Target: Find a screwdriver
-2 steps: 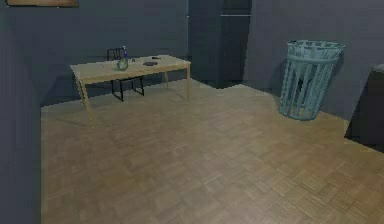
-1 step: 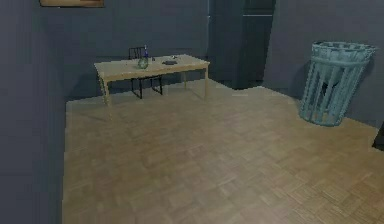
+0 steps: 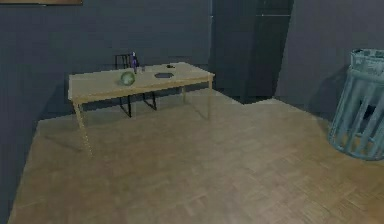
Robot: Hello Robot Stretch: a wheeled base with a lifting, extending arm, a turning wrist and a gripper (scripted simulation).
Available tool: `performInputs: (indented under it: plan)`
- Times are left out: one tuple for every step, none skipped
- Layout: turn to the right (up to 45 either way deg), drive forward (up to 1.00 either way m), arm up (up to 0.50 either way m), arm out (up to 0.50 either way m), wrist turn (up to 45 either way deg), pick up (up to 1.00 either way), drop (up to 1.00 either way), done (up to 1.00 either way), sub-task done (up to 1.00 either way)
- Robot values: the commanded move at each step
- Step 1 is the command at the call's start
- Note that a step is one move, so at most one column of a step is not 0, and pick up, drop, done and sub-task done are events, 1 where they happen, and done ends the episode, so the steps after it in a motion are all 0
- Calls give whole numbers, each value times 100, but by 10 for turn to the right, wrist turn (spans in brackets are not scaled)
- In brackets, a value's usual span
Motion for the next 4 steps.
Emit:
performInputs:
  plan:
    - [-60, 0, 0, 0, 0, 0, 0, 0, 0]
    - [0, 100, 0, 0, 0, 0, 0, 0, 0]
    - [-60, 0, 0, 0, 0, 0, 0, 0, 0]
    - [0, 60, 0, 0, 0, 0, 0, 0, 0]
